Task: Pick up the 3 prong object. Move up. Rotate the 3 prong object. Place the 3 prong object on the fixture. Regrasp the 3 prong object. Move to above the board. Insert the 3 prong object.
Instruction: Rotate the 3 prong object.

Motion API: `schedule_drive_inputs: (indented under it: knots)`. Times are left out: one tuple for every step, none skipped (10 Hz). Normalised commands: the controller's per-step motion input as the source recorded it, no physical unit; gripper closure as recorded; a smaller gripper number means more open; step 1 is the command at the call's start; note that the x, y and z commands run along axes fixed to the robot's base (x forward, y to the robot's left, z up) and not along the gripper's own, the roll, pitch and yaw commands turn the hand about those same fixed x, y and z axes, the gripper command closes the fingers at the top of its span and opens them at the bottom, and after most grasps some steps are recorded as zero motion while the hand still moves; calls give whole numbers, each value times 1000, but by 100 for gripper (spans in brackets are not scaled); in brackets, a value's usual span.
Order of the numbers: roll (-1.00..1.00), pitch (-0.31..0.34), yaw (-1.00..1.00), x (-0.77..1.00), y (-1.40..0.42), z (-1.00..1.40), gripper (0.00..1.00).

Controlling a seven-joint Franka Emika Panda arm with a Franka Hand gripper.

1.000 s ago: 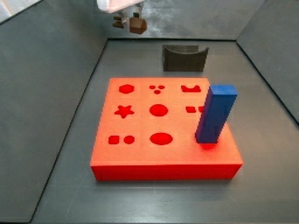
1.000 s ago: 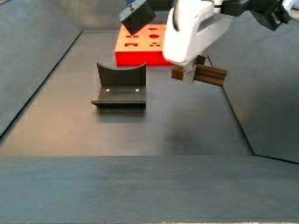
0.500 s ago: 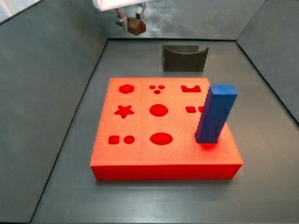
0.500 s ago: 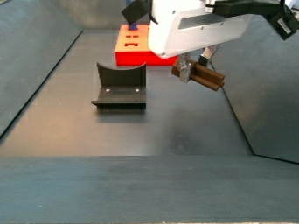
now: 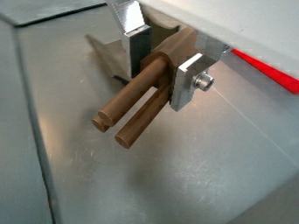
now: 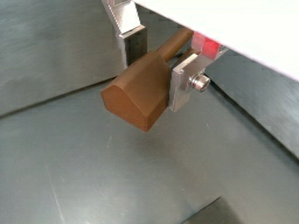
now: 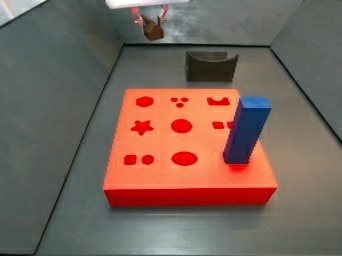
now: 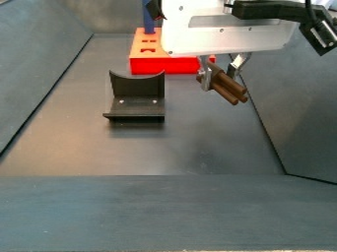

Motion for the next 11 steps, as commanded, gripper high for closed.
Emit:
schedule_drive_inputs:
  knots:
    - [-27,-37,-890,19,24,-37,100]
    - [-27,-36,-724,18,24,-38,100]
    - [-28,-35,-382,17,23,-38,100]
    - [-28,-34,-294,17,23,-38,100]
    - [0,0,0,0,0,-1000,100]
    - [2,-8,39,7,2,-1000,100]
    - [5,-17,40,18,5,-1000,100]
    - [5,-15,36,20,6,-1000,100]
    - [6,-10,24,33,11,-1000,100]
    - [6,-10,19,40,14,-939,100]
    - [7,-8,10,41,15,-737,100]
